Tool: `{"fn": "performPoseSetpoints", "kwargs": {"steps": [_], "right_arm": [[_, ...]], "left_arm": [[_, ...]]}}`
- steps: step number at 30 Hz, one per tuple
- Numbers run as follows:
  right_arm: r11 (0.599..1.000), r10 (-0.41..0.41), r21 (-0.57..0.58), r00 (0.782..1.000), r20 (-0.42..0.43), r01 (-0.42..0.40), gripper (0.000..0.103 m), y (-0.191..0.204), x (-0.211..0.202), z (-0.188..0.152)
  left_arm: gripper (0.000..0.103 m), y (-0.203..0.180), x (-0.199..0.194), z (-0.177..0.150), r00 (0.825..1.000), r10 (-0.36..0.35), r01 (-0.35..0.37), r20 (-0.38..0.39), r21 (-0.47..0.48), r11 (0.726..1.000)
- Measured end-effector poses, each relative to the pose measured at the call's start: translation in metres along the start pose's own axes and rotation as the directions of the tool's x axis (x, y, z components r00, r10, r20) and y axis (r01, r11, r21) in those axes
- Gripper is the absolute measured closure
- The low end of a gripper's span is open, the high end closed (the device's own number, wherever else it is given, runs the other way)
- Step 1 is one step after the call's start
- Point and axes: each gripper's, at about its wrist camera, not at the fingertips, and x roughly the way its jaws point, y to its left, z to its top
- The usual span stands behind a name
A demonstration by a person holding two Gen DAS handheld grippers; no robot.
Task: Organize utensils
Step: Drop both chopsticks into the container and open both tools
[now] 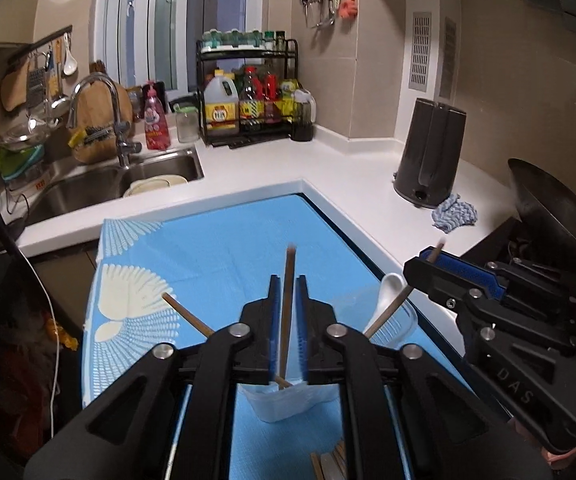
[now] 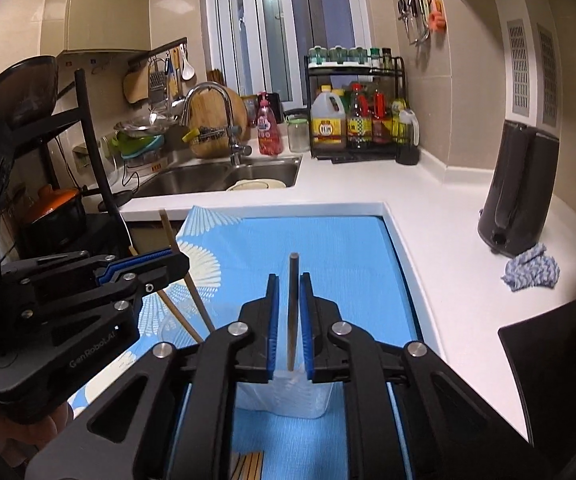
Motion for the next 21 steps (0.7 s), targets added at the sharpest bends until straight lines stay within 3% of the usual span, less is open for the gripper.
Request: {"fn": "performPoseSetpoints", "kwargs": {"steps": [1, 2, 11, 21], "right_arm": [[1.000, -0.009, -0.001, 1.000, -0.001, 0.009, 0.082, -0.001, -0.002, -0.001], [1.000, -0.017, 0.002, 1.000, 0.001, 0.017, 0.077, -0.003, -0.004, -0.001], [0.999, -0.040, -0.010, 0.999, 0.027, 0.040, 0.071, -0.001, -0.031, -0.002], [0.999, -0.049, -0.011, 0.990, 0.129, 0.051, 0.071, 0.011, -0.092, 0.002]], "left_arm": [[0.074, 0.001, -0.002, 0.000, 1.000, 0.002, -0.002, 0.009, -0.007, 1.000], [0.070, 0.003, -0.007, 0.000, 1.000, 0.009, -0.009, 0.024, -0.013, 1.000], [0.069, 0.007, -0.037, -0.001, 0.995, 0.009, -0.003, 0.097, -0.060, 0.998], [0.069, 0.005, -0.097, -0.021, 0.979, 0.056, -0.045, 0.196, -0.062, 0.997]]}}
